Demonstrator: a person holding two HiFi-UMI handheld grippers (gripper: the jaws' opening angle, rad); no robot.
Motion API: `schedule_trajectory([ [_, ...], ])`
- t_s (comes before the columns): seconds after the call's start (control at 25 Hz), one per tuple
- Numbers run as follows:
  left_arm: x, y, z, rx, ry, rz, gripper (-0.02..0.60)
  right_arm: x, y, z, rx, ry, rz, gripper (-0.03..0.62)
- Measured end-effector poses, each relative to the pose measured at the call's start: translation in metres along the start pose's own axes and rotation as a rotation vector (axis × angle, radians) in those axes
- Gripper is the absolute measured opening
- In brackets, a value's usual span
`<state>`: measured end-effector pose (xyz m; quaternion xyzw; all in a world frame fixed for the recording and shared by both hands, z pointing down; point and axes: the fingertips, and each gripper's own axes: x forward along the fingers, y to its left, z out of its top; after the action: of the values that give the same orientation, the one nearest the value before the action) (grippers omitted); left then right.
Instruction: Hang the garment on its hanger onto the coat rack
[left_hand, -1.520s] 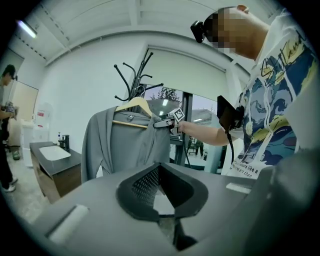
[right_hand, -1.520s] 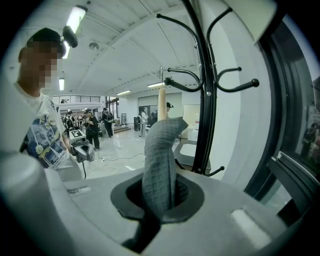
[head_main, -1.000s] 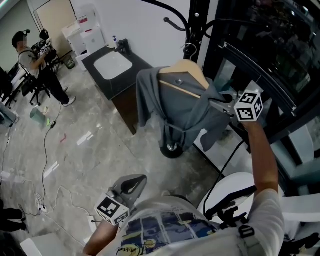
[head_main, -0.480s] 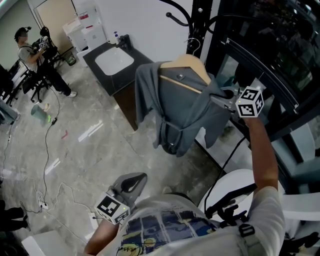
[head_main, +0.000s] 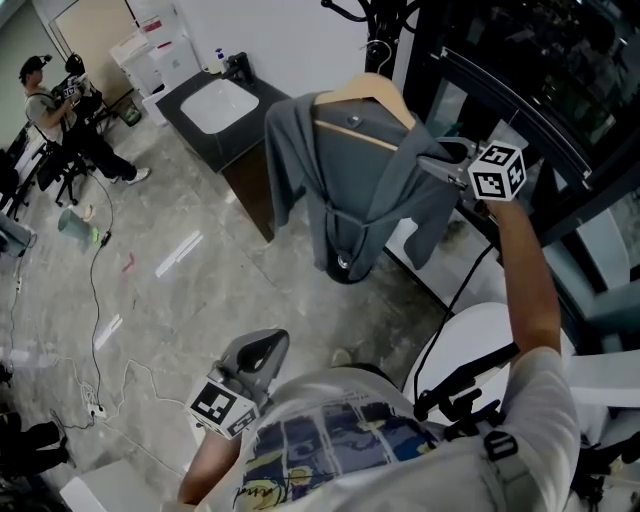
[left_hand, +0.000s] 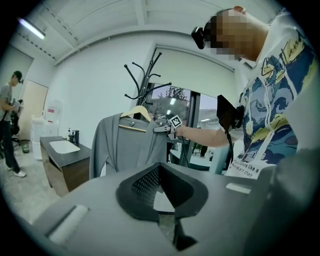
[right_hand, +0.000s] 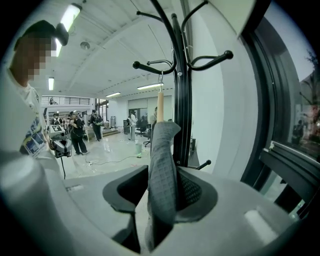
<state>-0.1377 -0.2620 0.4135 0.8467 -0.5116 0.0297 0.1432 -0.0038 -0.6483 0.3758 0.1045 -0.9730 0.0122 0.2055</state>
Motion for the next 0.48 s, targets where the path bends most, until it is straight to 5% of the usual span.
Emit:
schedule_trajectory([
  [0.48,-0.055,-0.015,-0.012,0.010,-0.008,-0.052,0.003,-0.060,0.003,-0.023,0.085,0.003,-0.250,0.222],
])
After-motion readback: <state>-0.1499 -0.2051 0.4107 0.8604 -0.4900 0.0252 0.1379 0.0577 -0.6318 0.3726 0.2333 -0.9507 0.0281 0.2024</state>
